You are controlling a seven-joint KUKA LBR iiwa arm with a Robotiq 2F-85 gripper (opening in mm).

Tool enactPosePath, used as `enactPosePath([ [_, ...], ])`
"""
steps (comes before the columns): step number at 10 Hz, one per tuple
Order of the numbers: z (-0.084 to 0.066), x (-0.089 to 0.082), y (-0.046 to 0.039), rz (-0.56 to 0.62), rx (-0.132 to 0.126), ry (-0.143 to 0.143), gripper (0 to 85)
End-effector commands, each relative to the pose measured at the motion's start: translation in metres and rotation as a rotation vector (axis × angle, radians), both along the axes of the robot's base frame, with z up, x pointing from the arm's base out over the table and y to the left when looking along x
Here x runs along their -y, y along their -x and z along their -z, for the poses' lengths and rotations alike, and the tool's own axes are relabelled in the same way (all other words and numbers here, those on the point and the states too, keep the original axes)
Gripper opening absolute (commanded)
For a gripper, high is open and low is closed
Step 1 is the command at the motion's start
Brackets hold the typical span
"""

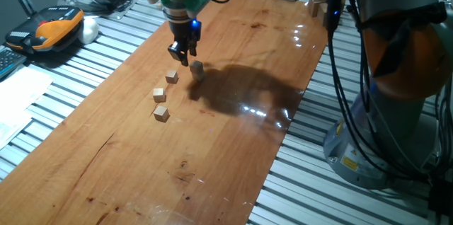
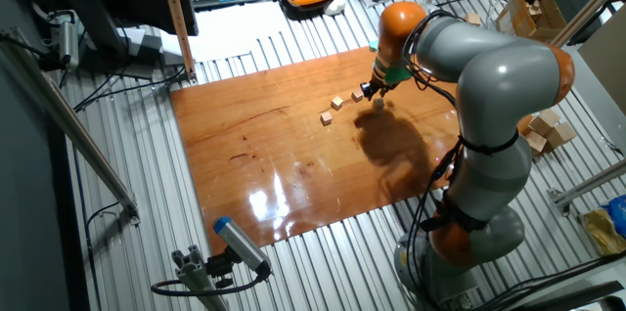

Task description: Stack the blocks in a vertical line of five

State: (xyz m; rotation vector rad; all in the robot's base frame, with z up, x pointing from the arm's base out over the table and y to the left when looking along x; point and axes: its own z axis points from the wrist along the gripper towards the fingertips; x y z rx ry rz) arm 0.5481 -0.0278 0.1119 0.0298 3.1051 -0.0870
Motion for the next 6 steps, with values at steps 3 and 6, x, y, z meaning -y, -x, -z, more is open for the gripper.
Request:
enactPosePath([
  [3,0.0,-0.0062,-0.0047,-0.011,-0.003,-0.01,34.0],
  [6,0.0074,-0.0101,-0.0073,-0.053,-0.008,-0.059,34.0],
])
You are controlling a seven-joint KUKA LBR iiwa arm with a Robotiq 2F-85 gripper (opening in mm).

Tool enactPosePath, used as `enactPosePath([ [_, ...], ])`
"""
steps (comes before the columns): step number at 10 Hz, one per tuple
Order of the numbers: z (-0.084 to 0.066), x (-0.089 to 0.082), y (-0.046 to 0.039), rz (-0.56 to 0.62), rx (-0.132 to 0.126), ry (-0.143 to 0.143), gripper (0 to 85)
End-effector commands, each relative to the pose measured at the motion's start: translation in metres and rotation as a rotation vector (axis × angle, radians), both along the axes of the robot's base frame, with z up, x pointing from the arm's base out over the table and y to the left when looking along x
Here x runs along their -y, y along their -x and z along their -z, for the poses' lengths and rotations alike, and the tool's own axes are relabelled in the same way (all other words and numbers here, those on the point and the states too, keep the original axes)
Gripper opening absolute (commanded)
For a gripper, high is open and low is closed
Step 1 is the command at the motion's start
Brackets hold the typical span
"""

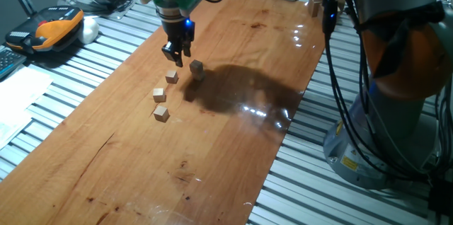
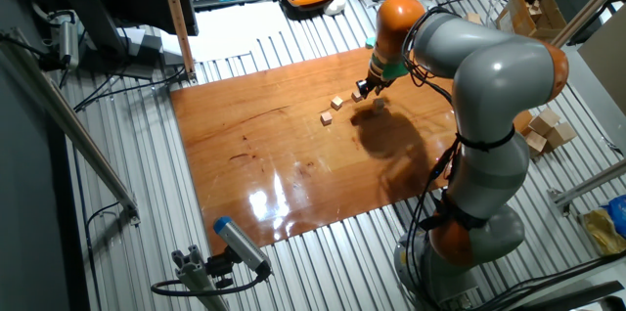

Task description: Stack the blocks in a vertical line of five

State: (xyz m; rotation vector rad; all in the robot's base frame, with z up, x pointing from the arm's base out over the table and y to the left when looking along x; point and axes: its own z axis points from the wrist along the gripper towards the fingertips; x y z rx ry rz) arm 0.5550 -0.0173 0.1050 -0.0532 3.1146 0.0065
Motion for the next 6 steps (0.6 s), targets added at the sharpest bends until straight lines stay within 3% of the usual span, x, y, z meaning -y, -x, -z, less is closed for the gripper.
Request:
enactPosePath([
  [1,-0.001,-0.001,0.0007,-0.002,-0.003,-0.002,17.0],
  [5,-0.008,-0.011,0.0077,0.008,-0.003,0.002,17.0],
  [6,-0.01,-0.012,0.0092,0.006,-0.011,-0.001,0.0],
])
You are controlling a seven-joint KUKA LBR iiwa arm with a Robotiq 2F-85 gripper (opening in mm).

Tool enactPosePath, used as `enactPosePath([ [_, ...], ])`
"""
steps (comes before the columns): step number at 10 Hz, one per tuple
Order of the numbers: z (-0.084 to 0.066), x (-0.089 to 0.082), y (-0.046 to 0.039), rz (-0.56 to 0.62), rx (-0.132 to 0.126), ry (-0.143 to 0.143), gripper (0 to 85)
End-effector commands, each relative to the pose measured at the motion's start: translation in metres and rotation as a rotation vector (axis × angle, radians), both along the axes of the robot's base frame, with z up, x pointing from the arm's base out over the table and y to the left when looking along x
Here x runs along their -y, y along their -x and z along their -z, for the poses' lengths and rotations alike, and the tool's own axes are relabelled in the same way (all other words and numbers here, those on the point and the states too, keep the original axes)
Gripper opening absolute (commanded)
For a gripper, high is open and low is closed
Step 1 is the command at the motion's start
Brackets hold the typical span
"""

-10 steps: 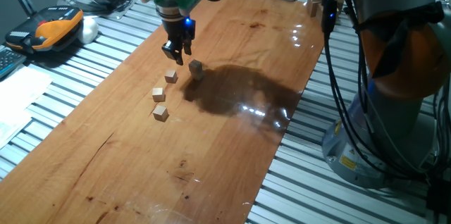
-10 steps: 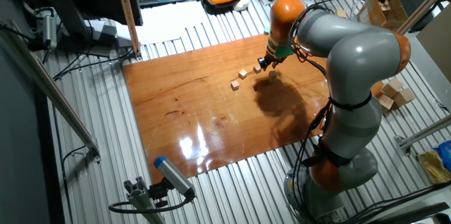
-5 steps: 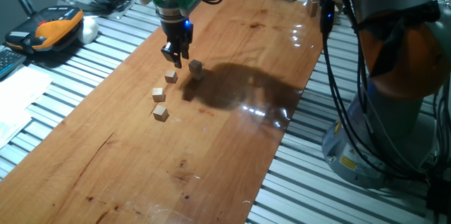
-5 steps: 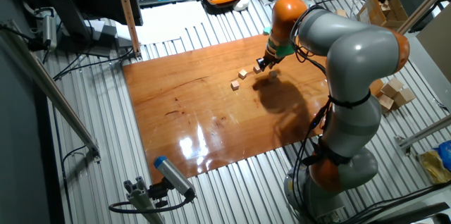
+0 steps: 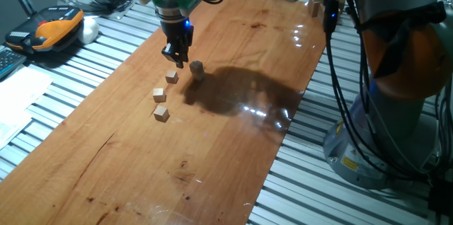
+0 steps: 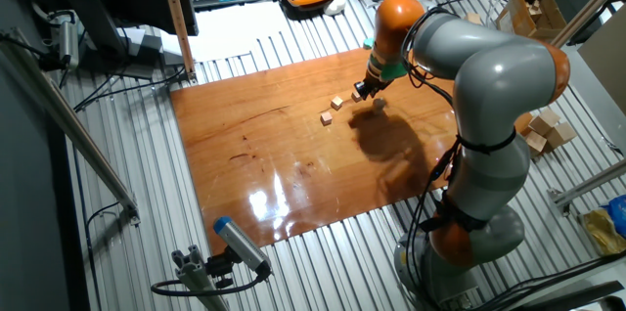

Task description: Stack the blocks in a vertical line of five

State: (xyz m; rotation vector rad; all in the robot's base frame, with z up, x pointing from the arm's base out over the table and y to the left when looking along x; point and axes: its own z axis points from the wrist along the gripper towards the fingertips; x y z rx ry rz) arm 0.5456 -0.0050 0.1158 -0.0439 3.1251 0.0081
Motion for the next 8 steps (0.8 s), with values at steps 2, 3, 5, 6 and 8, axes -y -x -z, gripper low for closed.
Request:
enactPosePath([
  [2,-0.0026,0.0003,0.0014,-0.001,0.0,0.014,0.0],
  [3,-0.0031,-0.0002,0.0019,-0.001,0.0,0.019,0.0],
  [5,-0.0078,-0.0019,0.0062,-0.007,0.0,0.02,0.0],
  [6,-0.0098,-0.0025,0.0071,-0.006,0.0,0.02,0.0],
  [8,-0.0085,-0.002,0.0064,-0.009,0.0,0.017,0.0],
])
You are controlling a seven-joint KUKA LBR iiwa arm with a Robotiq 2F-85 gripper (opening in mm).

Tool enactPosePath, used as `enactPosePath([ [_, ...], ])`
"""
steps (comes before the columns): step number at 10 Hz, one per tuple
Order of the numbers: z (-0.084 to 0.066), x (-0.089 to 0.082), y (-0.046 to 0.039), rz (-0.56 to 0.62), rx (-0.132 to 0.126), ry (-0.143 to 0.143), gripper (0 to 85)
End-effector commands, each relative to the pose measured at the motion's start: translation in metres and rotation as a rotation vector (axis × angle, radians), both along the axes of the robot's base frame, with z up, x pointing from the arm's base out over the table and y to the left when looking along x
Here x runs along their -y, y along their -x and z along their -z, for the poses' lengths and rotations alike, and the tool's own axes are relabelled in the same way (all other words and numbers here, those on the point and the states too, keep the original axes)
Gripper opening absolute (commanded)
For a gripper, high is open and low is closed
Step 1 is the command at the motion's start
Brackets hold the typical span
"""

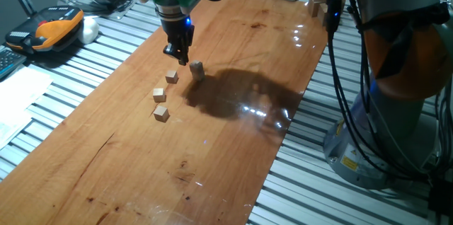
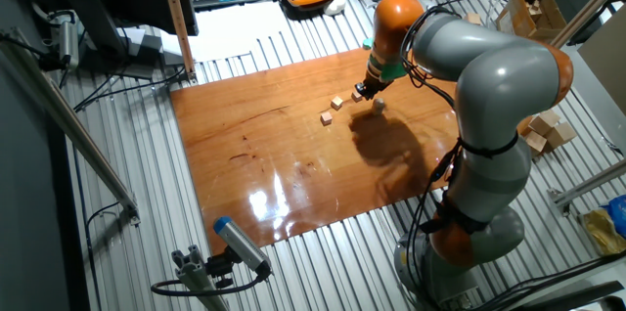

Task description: Stack the blocks in a vertical line of five

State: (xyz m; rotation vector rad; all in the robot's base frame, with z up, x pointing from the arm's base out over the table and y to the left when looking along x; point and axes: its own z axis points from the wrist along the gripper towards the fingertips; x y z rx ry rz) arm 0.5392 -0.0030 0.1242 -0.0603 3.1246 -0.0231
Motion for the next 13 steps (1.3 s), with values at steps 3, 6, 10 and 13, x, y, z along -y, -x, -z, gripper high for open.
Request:
enactPosePath([
  [3,-0.0001,0.0,0.0,-0.026,0.011,0.018,0.0],
  [6,-0.0001,0.0,0.0,-0.051,0.047,0.0,0.0],
  [10,-0.0001,0.0,0.0,-0.032,0.046,0.016,0.0],
  [13,-0.0001,0.0,0.0,-0.038,0.046,0.004,0.0],
])
